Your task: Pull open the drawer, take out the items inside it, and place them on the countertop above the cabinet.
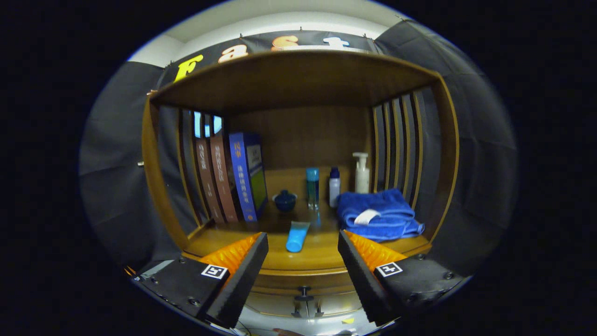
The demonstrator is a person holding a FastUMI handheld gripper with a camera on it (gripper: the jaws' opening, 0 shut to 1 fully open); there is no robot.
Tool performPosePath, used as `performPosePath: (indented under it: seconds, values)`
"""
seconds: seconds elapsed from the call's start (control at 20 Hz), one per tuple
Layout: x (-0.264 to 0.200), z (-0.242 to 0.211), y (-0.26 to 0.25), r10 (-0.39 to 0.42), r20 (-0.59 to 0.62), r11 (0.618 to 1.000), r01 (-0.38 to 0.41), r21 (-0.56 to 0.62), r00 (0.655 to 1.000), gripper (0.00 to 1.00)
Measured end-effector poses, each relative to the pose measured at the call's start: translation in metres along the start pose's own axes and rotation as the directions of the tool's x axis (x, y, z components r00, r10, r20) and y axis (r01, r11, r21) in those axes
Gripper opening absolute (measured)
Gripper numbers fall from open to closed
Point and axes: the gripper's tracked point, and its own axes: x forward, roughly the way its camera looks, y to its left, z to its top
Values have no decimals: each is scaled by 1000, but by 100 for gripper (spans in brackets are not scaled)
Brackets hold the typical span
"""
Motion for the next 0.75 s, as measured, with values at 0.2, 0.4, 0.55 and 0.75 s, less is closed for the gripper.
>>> performPosePath:
  seconds: [0.2, 0.4, 0.55, 0.75]
  values:
    - [-37, 49, 0, 3, 77, 1000, -2, -4, 997, 99]
    - [-72, 77, 1, 7, 117, 1000, -6, -5, 993, 99]
    - [-88, 82, 2, 11, 135, 1000, -10, -10, 991, 99]
    - [-96, 82, 4, 15, 134, 1000, -13, -19, 991, 99]
